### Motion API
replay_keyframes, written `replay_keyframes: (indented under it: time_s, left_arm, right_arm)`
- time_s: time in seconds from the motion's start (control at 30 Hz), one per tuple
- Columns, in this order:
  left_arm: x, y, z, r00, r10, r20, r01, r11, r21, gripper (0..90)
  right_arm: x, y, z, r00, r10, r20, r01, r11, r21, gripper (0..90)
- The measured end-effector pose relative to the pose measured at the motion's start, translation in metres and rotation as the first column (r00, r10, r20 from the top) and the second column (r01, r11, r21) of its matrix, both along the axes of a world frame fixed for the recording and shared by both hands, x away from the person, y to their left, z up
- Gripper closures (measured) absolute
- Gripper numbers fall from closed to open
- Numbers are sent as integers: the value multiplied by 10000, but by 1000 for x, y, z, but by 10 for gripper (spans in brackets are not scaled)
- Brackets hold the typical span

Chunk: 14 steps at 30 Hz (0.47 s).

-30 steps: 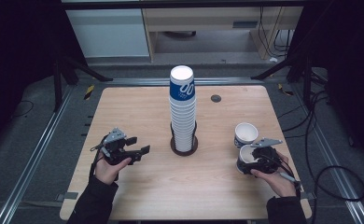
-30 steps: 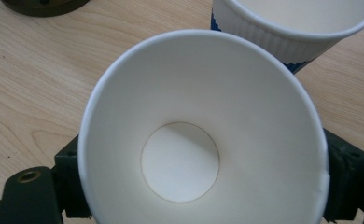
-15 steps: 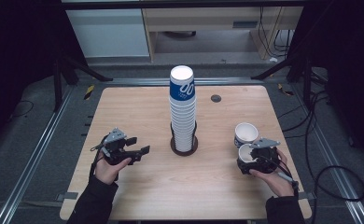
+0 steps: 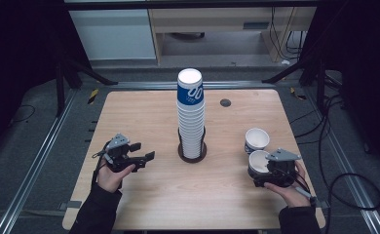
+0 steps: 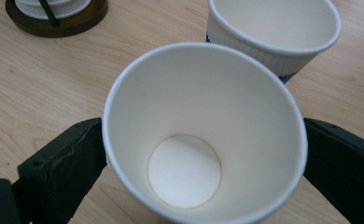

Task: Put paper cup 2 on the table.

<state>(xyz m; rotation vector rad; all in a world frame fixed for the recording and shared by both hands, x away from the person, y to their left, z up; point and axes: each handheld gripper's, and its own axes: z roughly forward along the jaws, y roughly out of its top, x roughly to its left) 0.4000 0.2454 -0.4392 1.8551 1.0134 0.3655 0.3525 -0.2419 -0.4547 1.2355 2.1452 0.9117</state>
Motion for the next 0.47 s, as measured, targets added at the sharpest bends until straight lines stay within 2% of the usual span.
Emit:
replay_keyframes:
  time_s: [0.3,0.47]
  left_arm:
    - [0,4,1,9999,112,-21,-112,9999,3,254]
    - [1,6,0,9998,185,-43,-185,9998,73,253]
  right_arm:
    - [-15,-10,-12,9995,-320,-86,322,9992,256,22]
    - [-20,-13,-21,9989,-276,-387,286,9993,246,19]
